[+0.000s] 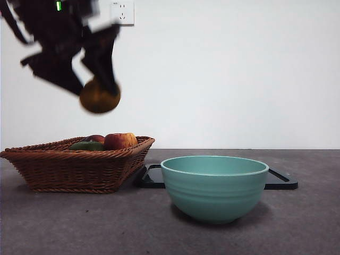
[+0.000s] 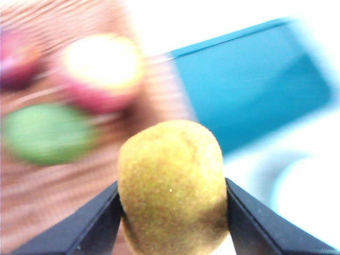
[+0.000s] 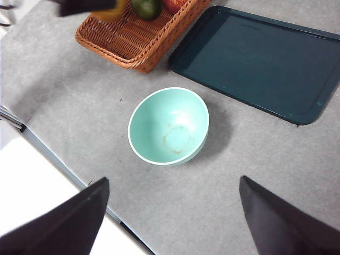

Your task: Pick up the wifruite, put it on the bowl, pick up the plate, put it on desk

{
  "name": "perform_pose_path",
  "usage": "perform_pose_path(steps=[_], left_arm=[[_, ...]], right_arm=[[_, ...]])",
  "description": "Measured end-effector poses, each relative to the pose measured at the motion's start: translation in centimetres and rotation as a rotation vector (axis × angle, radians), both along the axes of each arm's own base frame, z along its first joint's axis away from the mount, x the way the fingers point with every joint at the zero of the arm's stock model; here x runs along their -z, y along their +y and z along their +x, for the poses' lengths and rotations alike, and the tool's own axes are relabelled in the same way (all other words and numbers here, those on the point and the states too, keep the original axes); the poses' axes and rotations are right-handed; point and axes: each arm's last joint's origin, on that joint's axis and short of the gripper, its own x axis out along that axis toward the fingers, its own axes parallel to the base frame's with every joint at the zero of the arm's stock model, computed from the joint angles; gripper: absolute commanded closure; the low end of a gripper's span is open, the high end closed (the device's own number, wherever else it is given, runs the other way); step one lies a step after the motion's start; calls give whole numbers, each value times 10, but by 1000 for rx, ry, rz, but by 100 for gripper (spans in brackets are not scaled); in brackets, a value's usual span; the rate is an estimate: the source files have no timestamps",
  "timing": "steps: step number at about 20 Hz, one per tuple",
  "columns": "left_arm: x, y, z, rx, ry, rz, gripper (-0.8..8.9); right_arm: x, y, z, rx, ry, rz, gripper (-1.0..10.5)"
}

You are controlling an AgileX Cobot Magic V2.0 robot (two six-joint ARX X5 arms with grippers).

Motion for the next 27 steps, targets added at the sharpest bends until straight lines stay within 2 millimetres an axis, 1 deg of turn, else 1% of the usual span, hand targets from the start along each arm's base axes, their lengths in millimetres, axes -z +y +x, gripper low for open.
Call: perform_pose_path(steps=[2,4,7,9,12,15,17,20,23,25,26,27], left_arm=[[-15,-10,-23,99,-6,-56,574],[-20,-23,-38,184,-9,-77,573],[-16,-47,-54,291,6,-71,574],[-8,-66,-59,351,18,-64,574],[16,-92,-56,399,53,-37,574],[46,-116,-51,422,81,7,573],[64,-127,-47,415,92,46,574],[84,-134,-42,411,128,81,573],[96,-137,-40,410,148,101,563],[97,-138,-41,411,147,101,560],[96,-139,-41,414,143,97,538],[96,-139,-42,416,142,97,483]], right_arm=[[0,0,0,0,-1,0,555],[0,0,0,0,-1,0,555],[0,0,0,0,-1,0,555],[0,0,0,0,-1,0,555],[0,0,0,0,-1,0,555],[0,0,0,0,0,0,555],[0,0,0,0,1,0,555],[0,0,0,1,1,0,555],[0,0,0,0,1,0,555],[0,0,0,1,1,0,555],[0,0,0,1,1,0,555],[0,0,0,1,1,0,555]])
